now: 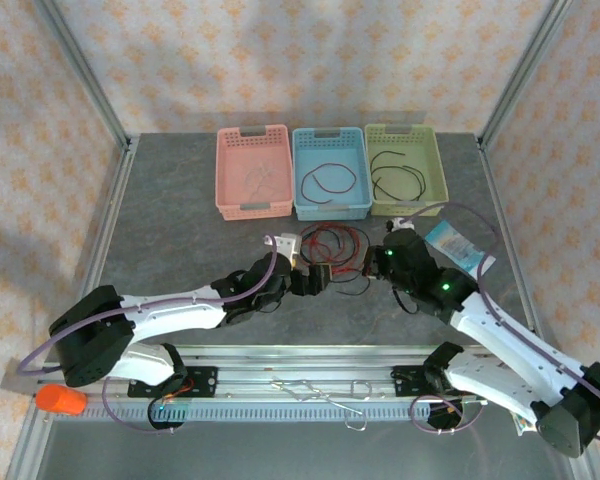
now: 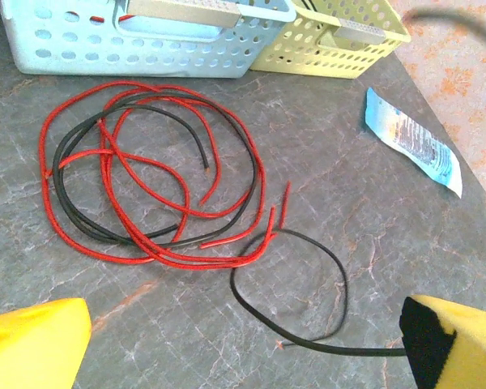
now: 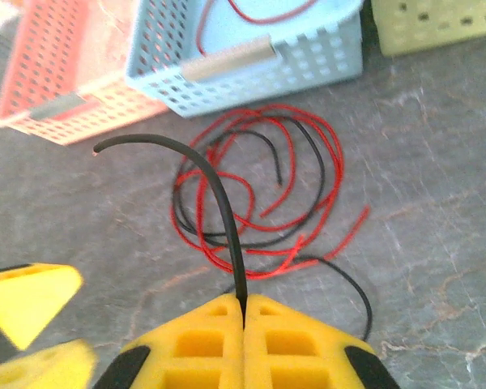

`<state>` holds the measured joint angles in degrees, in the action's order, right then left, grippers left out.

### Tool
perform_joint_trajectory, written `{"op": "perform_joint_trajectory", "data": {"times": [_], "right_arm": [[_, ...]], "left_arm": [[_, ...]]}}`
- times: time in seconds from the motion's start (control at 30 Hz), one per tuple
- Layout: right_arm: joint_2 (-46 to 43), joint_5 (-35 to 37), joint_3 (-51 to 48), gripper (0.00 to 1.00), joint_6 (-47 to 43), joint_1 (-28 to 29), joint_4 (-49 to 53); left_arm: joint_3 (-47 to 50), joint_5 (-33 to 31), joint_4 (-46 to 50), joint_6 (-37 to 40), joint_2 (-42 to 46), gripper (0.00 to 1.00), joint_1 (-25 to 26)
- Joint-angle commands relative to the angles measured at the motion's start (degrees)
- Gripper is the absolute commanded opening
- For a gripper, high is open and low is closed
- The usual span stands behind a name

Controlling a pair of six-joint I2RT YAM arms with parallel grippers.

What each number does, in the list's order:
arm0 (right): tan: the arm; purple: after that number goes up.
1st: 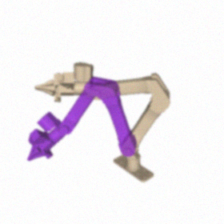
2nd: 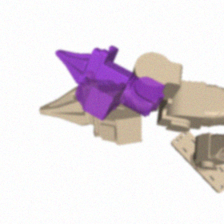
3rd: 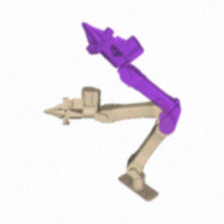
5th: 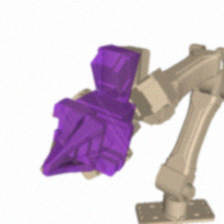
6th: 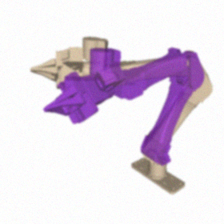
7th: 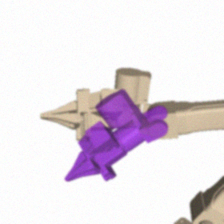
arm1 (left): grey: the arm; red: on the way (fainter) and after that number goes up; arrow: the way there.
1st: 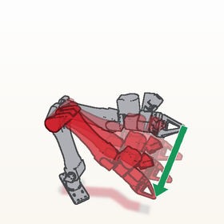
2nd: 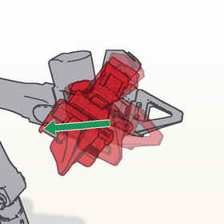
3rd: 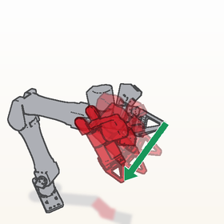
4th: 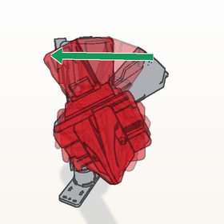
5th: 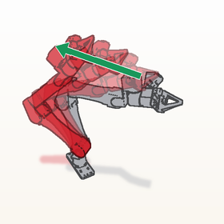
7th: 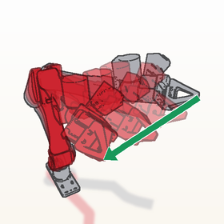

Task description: Untangle the cables

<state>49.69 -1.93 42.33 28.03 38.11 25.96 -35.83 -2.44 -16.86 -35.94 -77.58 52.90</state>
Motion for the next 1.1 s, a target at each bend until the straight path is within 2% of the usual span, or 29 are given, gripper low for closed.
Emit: {"op": "perform_joint_trajectory", "data": {"times": [0.0,0.23,0.5,1.07], "right_arm": [[-2.78,0.83,4.71,0.00,-2.44,0.31,1.73],[-4.66,5.11,12.17,0.00,-5.88,0.35,5.52],[-5.73,6.50,18.93,0.00,-7.78,0.38,6.09],[-6.10,7.51,29.10,0.00,-10.53,0.39,5.76]], "left_arm": [[-1.46,-1.44,1.71,1.18,0.72,0.99,0.37],[-0.75,-1.42,0.96,0.91,1.44,0.99,0.43],[-1.09,-2.43,1.15,1.84,0.75,0.99,0.28],[-5.21,-2.61,-1.55,5.00,-9.37,0.99,0.13]]}}
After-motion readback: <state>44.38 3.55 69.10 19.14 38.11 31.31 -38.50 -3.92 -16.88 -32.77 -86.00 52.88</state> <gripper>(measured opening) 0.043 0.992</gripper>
